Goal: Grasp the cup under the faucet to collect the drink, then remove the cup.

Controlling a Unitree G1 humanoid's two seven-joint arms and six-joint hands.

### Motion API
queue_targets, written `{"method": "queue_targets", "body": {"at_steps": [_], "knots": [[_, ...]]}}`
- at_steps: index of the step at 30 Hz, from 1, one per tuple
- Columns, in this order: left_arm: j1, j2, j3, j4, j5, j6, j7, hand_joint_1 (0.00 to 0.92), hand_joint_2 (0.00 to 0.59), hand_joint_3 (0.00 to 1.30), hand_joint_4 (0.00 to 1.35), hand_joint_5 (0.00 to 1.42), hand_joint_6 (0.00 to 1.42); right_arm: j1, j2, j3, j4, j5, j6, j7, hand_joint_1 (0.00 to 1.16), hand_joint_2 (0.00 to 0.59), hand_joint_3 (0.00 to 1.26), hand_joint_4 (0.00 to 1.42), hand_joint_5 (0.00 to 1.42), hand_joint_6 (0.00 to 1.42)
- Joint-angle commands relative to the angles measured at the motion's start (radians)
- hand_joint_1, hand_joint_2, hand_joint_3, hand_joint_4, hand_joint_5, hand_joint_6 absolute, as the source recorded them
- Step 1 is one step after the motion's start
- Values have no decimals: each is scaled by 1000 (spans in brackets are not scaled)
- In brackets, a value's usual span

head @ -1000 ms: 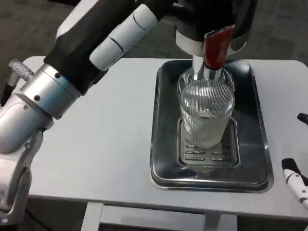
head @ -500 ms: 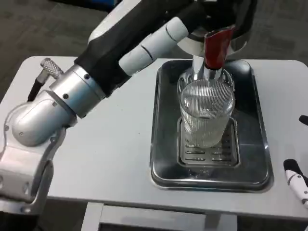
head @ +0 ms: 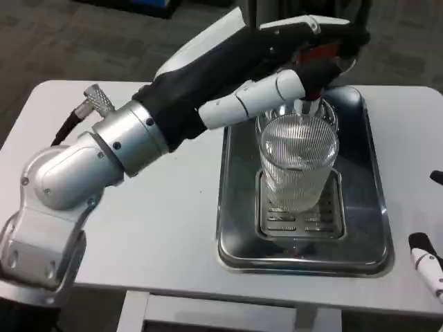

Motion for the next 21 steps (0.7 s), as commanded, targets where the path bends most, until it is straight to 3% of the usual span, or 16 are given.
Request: {"method": "queue_targets", "body": {"at_steps": [1, 21], "knots": [[18, 18, -8, 0, 28, -29, -15, 0, 74, 266, 208, 294, 246, 16, -5, -13, -19, 13, 2, -10, 346, 493, 60, 0, 0, 1], [44, 52, -41, 19, 102, -118, -31, 0, 69, 246, 188, 278, 230, 12, -29, -43, -3, 97, 15, -11, 339, 485, 64, 0, 0, 1]]}}
